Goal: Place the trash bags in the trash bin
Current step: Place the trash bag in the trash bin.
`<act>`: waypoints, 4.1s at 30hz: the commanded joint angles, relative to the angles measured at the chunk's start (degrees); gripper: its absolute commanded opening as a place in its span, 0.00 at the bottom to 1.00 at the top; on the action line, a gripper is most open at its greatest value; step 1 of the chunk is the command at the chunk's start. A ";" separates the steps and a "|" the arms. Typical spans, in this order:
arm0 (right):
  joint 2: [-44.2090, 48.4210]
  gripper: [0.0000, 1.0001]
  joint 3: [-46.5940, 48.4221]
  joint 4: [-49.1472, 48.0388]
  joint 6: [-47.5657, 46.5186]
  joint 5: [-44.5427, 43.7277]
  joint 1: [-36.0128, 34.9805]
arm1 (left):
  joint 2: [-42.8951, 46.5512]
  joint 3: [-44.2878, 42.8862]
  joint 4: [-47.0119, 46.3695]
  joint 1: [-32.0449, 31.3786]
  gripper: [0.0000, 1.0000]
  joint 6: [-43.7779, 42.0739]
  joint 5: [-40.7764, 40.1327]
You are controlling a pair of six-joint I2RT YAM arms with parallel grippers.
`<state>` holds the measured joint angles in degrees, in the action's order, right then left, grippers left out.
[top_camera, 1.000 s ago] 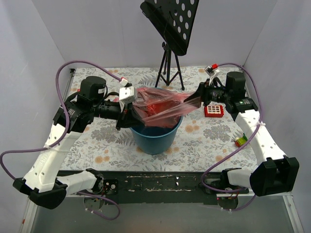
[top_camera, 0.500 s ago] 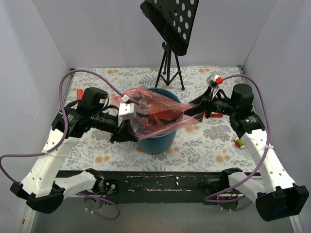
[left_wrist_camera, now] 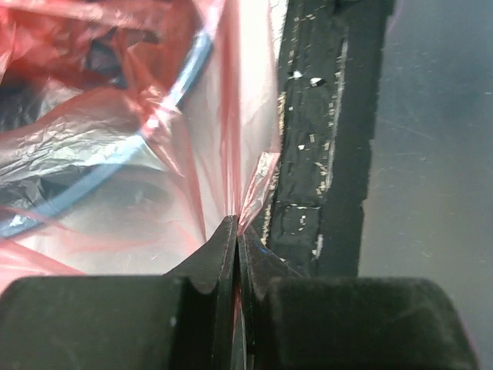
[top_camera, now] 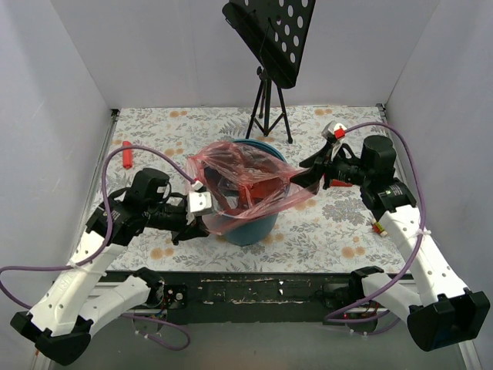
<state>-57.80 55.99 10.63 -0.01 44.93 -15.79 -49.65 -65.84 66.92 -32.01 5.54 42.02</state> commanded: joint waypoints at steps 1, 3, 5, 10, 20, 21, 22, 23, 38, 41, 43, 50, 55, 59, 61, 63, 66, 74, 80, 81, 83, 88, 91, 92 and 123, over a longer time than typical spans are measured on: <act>4.44 0.72 -3.16 0.45 -5.17 -0.45 -0.47 | 4.28 6.85 -7.65 -0.16 0.00 0.26 -9.04; 4.54 0.74 -3.52 0.00 -5.18 -0.80 -0.56 | 6.13 9.67 -11.35 -0.16 0.00 0.17 -13.08; 3.40 0.75 -2.99 -1.57 -3.17 -1.42 -0.56 | 7.45 11.96 -15.39 -0.16 0.00 0.96 -17.12; -1.60 0.76 -0.10 -6.93 3.08 -0.02 -0.56 | 8.87 15.22 -28.66 -0.16 0.00 9.30 -29.60; -12.33 0.75 5.54 -13.80 10.99 3.67 -0.38 | 7.99 19.70 -31.16 -0.16 0.02 7.65 -32.54; -12.86 0.76 5.28 -13.97 12.04 3.85 -0.47 | 7.90 20.05 -29.14 -0.16 0.12 7.64 -31.74; -13.21 0.75 4.93 -14.58 12.83 4.29 -0.38 | 7.99 20.14 -26.95 -0.07 0.18 7.38 -31.39; -13.74 0.75 4.31 -15.81 13.36 4.90 -0.38 | 9.38 19.97 -23.27 -0.16 0.48 7.64 -31.47; -16.38 0.76 8.96 -14.06 11.00 6.32 -0.47 | -1.75 -16.69 -8.71 5.11 0.85 20.38 -30.06; -16.90 0.76 8.96 -13.97 10.30 6.05 -0.38 | -5.45 -13.88 -17.84 5.20 0.83 18.99 -31.56; -17.26 0.76 9.14 -13.97 10.29 5.87 -0.38 | -7.74 -11.95 -22.85 5.20 0.82 16.71 -32.96; -17.96 0.75 9.32 -14.50 10.21 6.14 -0.38 | -11.34 -7.90 -36.84 9.32 0.42 15.11 -37.89; -19.71 0.75 10.37 -13.97 10.21 6.75 -0.12 | -13.01 -9.12 -41.95 14.69 0.00 18.62 -33.68; -21.82 0.72 11.86 -15.20 12.74 8.68 0.93 | -16.35 -10.70 -42.83 17.24 0.00 20.99 -30.77; -23.05 0.70 11.87 -16.78 15.12 9.74 1.55 | -19.33 -10.97 -43.10 17.94 0.00 22.14 -30.07; -23.84 0.69 11.52 -18.18 16.44 10.09 1.90 | -22.14 -10.45 -43.62 18.03 0.00 23.89 -30.32; -25.07 0.68 11.51 -19.42 17.94 11.40 2.17 | -25.84 -9.13 -46.69 20.22 0.00 28.81 -29.55; -28.94 0.64 10.46 -27.23 24.78 18.87 2.52 | -36.82 -10.88 -49.25 28.40 0.02 40.24 -10.17; -30.79 0.62 8.61 -35.06 32.44 19.50 4.01 | -40.96 -12.03 -51.08 28.67 0.24 47.88 13.15; -31.05 0.63 8.70 -35.33 32.70 19.58 4.36 | -41.23 -11.77 -51.44 28.67 0.29 48.85 14.65; -31.67 0.67 9.57 -35.68 33.49 20.02 4.72 | -41.58 -11.24 -52.23 28.58 0.36 49.83 15.37; -34.48 0.72 11.86 -33.31 34.81 16.08 5.51 | -44.91 -12.55 -53.46 28.58 0.46 51.85 11.50; -37.38 0.72 12.83 -33.92 36.13 15.54 5.51 | -48.60 -14.48 -55.93 28.14 0.46 54.22 11.59; -38.25 0.73 13.53 -33.66 36.92 15.02 5.51 | -49.57 -15.27 -56.28 27.88 0.46 54.22 11.94; -20.70 0.80 9.40 -1.69 12.07 -8.08 9.99 | -32.01 -3.68 -33.96 39.99 0.64 41.48 -2.74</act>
<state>-85.47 62.61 -1.19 21.43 46.83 -7.99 -86.15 -67.79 24.40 1.52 52.95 43.62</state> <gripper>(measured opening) 0.789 0.616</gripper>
